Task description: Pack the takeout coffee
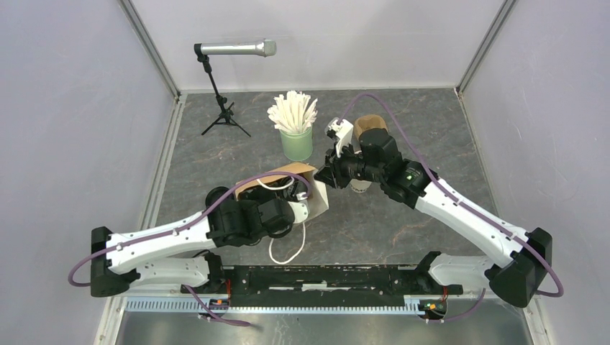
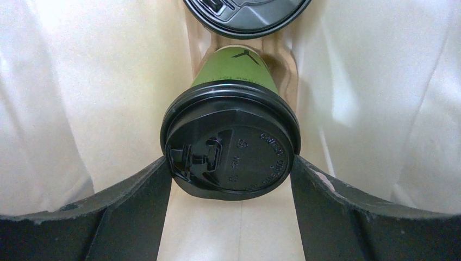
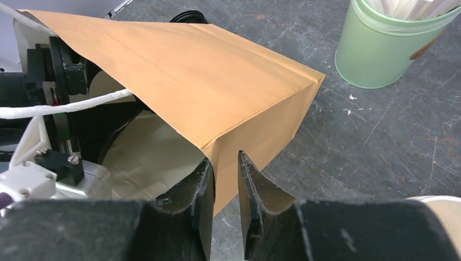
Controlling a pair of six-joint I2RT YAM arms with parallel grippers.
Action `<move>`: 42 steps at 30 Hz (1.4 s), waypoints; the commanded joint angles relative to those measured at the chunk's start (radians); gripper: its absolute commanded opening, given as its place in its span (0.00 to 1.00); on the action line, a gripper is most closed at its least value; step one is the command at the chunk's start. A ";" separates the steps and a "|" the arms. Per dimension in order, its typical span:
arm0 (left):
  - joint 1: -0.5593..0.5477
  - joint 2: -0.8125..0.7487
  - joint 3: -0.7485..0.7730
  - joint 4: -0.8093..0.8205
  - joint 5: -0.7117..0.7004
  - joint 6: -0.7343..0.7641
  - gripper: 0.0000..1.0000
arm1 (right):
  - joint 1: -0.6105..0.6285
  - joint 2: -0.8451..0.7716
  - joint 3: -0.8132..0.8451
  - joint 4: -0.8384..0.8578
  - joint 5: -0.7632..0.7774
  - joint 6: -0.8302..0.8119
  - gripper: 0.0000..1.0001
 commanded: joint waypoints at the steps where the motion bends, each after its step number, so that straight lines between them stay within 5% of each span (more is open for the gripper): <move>1: 0.006 -0.046 -0.025 0.026 -0.003 0.033 0.41 | -0.008 0.012 0.039 -0.051 0.009 -0.009 0.27; 10: 0.006 -0.057 -0.055 0.074 0.016 0.068 0.41 | -0.007 0.056 -0.005 -0.007 -0.088 0.019 0.31; 15: 0.006 -0.043 -0.054 0.118 0.034 0.081 0.40 | -0.007 0.057 0.004 -0.006 -0.076 0.003 0.00; 30: 0.006 0.097 -0.011 0.366 0.167 0.179 0.39 | -0.007 -0.184 -0.087 -0.184 0.119 0.067 0.00; 42: 0.006 0.063 0.006 0.220 0.145 0.120 0.39 | -0.007 -0.275 -0.163 -0.127 0.144 0.152 0.00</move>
